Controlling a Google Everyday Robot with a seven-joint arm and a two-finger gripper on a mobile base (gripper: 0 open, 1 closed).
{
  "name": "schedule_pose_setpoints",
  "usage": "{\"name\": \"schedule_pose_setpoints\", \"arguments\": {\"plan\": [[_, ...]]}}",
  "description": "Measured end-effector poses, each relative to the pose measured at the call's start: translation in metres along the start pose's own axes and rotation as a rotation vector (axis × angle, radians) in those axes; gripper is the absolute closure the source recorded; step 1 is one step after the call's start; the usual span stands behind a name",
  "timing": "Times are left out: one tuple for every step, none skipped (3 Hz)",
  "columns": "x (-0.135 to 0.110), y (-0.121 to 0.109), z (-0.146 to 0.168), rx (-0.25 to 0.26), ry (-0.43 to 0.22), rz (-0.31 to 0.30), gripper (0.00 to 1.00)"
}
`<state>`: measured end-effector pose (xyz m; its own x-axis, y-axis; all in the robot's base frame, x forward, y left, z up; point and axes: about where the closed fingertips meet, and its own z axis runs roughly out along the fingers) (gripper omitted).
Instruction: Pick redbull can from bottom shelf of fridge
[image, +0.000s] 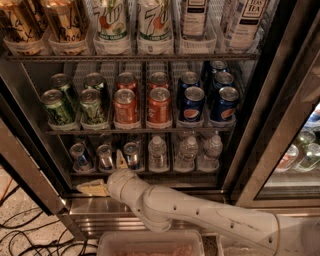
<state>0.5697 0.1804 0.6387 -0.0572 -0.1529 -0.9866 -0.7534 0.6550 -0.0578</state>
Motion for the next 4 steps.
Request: {"name": "schedule_pose_setpoints", "arguments": {"plan": [[0.007,-0.006,0.007,0.013,0.01,-0.004,0.0],[0.011,-0.016,0.016,0.035,0.008,-0.006,0.0],[0.015,-0.026,0.026,0.06,-0.001,0.008,0.0],[0.018,-0.033,0.034,0.076,-0.006,0.012,0.0]]}}
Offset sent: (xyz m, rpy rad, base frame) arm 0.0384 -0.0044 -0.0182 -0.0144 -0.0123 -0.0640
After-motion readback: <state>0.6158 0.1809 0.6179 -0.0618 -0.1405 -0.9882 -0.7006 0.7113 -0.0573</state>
